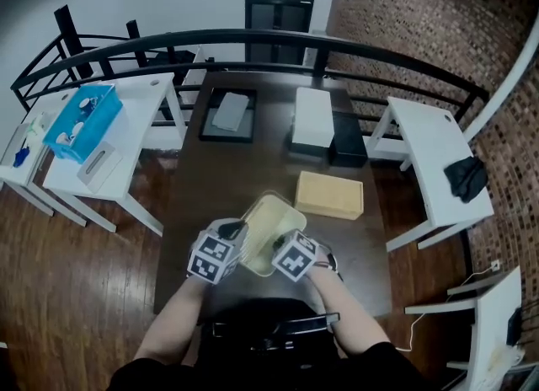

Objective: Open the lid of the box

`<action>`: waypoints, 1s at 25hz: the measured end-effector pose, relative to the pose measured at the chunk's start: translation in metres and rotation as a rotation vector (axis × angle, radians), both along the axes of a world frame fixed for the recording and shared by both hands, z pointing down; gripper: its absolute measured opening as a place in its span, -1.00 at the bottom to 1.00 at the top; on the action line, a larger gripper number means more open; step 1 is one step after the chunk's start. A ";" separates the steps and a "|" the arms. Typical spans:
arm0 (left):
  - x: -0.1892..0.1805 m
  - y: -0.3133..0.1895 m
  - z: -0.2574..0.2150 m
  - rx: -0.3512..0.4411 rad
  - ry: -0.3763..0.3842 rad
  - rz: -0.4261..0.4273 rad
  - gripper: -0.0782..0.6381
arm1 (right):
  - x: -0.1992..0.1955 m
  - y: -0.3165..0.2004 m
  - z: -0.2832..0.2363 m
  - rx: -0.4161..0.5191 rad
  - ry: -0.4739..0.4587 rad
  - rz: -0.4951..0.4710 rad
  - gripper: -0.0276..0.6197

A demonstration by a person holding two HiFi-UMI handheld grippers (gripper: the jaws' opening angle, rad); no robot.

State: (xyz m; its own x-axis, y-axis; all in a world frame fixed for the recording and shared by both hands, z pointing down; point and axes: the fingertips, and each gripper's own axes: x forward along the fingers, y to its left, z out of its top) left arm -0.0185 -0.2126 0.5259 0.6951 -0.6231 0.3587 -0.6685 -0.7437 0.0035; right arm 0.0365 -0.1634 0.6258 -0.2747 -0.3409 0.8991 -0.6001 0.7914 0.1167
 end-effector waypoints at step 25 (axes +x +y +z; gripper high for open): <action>-0.190 0.034 0.152 -0.215 0.001 -0.600 -0.77 | 0.001 -0.004 -0.004 0.042 -0.037 0.023 -0.81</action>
